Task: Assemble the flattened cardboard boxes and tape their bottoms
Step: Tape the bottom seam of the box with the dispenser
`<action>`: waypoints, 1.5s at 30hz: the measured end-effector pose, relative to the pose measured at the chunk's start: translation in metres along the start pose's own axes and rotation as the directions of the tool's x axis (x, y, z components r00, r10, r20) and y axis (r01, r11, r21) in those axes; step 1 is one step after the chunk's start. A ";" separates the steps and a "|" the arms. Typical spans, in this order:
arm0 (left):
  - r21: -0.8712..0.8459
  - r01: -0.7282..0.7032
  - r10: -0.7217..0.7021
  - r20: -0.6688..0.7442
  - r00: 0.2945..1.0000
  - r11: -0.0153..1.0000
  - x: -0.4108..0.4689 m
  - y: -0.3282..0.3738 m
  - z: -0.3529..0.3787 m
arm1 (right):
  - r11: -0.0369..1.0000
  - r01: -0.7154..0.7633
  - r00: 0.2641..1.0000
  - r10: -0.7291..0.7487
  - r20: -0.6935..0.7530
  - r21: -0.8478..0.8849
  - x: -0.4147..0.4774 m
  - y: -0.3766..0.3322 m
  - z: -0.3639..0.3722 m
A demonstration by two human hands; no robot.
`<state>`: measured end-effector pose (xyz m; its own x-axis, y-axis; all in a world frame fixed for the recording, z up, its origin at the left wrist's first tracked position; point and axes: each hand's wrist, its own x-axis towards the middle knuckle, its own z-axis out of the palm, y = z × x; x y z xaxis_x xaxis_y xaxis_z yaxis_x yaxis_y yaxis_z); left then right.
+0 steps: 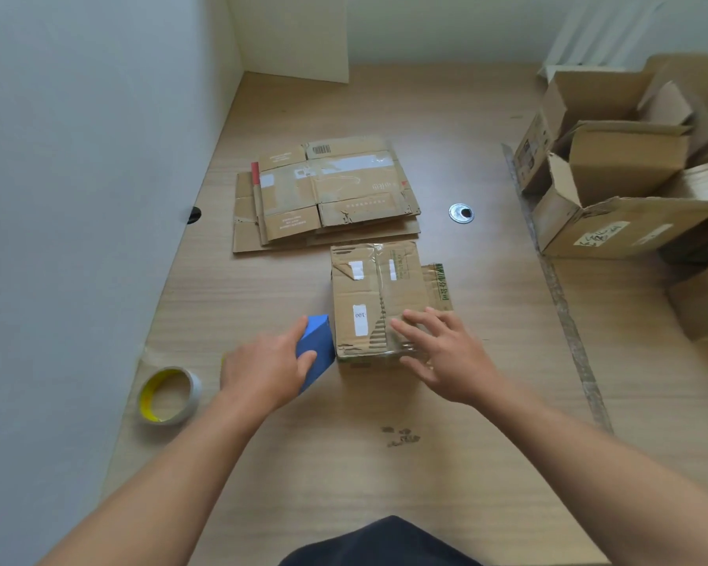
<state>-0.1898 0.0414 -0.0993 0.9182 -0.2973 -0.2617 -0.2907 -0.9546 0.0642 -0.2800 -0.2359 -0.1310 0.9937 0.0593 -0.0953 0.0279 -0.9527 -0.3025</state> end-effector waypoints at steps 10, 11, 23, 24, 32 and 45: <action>-0.163 0.057 -0.054 0.022 0.998 0.985 -0.023 -0.011 0.004 | 0.977 -0.090 0.990 0.108 0.086 -0.192 0.006 -0.056 0.033; -0.164 0.062 -0.059 0.021 0.998 0.985 -0.023 -0.012 0.001 | 0.978 -0.091 0.990 0.109 0.088 -0.185 0.008 -0.056 0.030; -0.213 0.112 -0.121 -0.029 0.992 0.970 -0.018 -0.024 -0.023 | 0.949 -0.312 0.946 0.315 0.081 -0.047 0.025 -0.086 0.021; -0.217 0.118 -0.128 -0.030 0.991 0.969 -0.018 -0.025 -0.024 | 0.954 -0.293 0.949 0.298 0.101 -0.057 0.022 -0.084 0.019; -0.271 0.151 -0.166 -0.032 0.986 0.951 -0.023 -0.032 -0.029 | 0.958 -0.229 0.945 0.261 0.195 -0.172 0.032 -0.081 -0.018; -0.286 0.172 -0.193 -0.045 0.980 0.943 -0.039 -0.051 -0.021 | 0.960 -0.180 0.913 0.244 0.327 -0.214 0.034 -0.068 -0.014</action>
<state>-0.2049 0.1014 -0.0724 0.9683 -0.1083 -0.2252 -0.0392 -0.9559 0.2910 -0.2467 -0.1728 -0.1001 0.8782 -0.0809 -0.4714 -0.1289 -0.9892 -0.0705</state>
